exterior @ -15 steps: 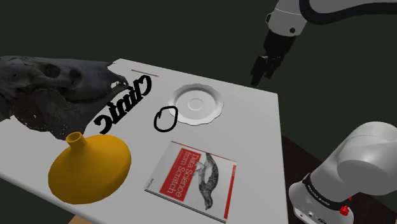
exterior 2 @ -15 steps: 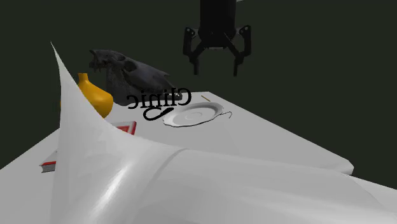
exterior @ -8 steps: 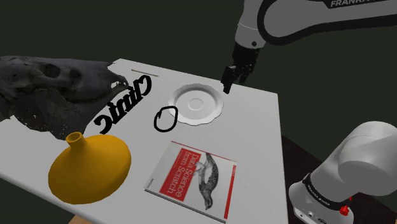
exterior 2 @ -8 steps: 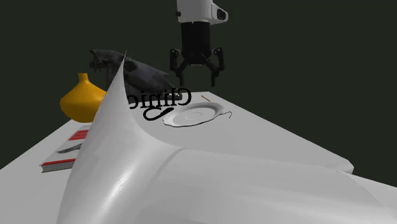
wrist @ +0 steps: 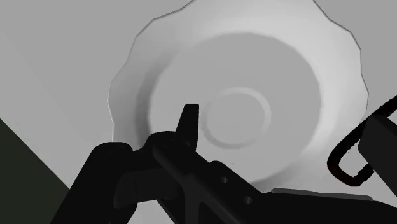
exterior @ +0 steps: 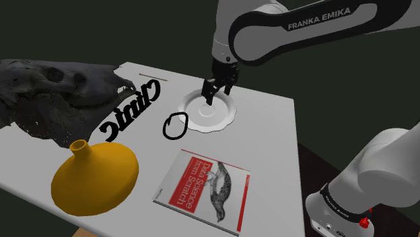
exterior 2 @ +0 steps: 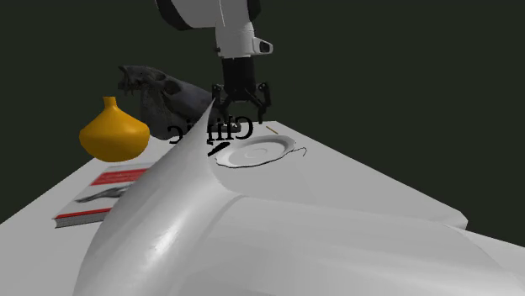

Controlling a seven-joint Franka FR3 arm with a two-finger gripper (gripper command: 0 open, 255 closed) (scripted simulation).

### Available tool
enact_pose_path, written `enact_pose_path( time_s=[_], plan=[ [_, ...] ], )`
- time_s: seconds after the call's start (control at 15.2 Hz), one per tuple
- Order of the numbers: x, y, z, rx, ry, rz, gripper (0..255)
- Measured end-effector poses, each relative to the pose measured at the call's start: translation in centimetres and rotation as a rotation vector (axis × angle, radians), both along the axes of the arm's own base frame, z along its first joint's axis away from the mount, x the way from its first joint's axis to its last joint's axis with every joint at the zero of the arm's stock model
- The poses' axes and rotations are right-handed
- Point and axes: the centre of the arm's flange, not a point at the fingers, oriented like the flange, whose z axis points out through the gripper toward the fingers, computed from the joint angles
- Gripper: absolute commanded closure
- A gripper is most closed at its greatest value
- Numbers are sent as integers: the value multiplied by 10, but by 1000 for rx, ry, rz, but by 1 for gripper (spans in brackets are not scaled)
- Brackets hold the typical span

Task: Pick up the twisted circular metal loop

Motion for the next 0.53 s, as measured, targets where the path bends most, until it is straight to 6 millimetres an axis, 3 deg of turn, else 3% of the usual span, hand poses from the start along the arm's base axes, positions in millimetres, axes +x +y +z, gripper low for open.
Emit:
enact_pose_path(
  time_s=[0.53],
  plan=[
    [60,76,-42,-26,-32,19,0]
  ],
)
